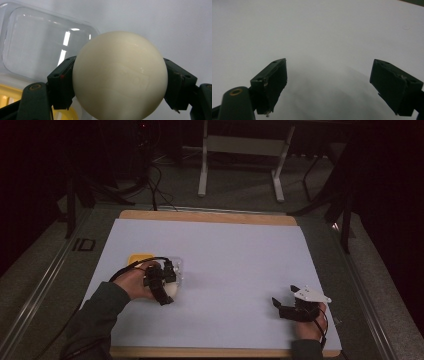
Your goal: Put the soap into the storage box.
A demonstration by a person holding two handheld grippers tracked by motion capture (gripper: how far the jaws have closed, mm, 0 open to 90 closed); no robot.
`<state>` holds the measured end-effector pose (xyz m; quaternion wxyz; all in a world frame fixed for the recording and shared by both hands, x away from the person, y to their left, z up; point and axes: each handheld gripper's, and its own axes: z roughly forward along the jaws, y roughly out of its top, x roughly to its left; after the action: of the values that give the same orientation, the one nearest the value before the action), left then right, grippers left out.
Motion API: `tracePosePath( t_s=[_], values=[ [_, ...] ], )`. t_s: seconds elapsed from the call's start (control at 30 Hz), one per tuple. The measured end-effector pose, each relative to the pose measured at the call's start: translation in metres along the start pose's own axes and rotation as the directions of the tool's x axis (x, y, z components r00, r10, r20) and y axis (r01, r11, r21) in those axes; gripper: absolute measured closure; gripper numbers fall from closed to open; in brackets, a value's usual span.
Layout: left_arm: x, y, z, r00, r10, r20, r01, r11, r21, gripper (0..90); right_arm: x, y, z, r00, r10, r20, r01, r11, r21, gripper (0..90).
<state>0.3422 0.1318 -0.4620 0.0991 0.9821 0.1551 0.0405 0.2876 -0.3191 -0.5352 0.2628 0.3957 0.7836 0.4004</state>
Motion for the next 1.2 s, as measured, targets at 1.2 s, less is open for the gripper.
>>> tracePosePath(
  t_s=[1.2],
  values=[
    [0.043,-0.030,-0.010,0.9659,-0.246,-0.082,0.250,0.9675,0.040,23.8,0.000,0.000,0.000,1.0000,-0.002,0.002,0.002,1.000,0.002,14.3]
  ],
)
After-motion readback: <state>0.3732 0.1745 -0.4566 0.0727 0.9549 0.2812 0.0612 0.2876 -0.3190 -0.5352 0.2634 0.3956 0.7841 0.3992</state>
